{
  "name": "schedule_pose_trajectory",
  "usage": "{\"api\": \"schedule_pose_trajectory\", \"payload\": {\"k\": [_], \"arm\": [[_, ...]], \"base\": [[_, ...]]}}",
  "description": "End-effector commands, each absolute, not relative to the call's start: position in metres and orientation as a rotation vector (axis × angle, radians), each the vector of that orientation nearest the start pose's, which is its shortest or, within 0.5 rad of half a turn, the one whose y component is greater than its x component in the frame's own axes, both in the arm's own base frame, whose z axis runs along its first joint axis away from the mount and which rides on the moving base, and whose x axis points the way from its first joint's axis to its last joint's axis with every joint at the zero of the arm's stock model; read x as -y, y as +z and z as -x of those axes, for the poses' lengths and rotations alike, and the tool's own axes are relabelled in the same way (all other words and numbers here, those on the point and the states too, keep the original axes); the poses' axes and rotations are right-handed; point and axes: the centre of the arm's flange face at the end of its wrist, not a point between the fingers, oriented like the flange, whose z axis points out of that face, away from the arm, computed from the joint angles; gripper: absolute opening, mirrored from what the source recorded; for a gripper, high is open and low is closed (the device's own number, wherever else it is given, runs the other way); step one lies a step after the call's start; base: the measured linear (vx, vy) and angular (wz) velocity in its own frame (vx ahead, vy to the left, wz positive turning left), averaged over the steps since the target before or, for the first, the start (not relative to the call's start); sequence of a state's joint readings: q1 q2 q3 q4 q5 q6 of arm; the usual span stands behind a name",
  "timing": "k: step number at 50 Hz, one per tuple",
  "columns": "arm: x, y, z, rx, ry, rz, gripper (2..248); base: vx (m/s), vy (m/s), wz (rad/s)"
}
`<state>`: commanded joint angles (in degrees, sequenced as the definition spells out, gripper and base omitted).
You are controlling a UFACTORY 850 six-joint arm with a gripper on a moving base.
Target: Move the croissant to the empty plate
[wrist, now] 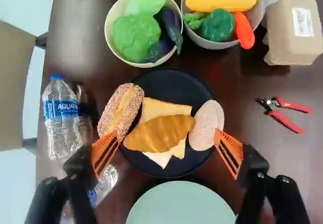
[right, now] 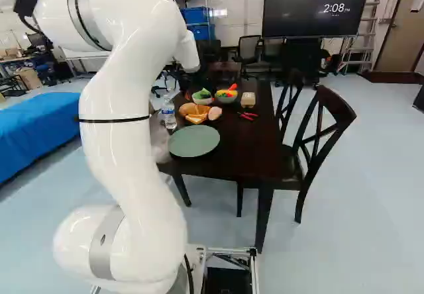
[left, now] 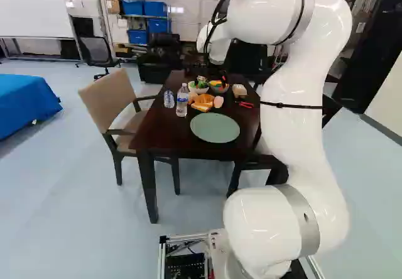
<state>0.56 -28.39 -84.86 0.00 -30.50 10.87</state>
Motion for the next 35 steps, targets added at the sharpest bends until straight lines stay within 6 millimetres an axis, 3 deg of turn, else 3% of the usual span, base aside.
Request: {"api": "schedule_pose_trajectory", "payload": {"k": [35], "arm": [[-0.0065, 0.5157, -0.6623, -0.797, -0.643, 2.839, 247]], "base": [[0.0, 0.0, 0.0]]}}
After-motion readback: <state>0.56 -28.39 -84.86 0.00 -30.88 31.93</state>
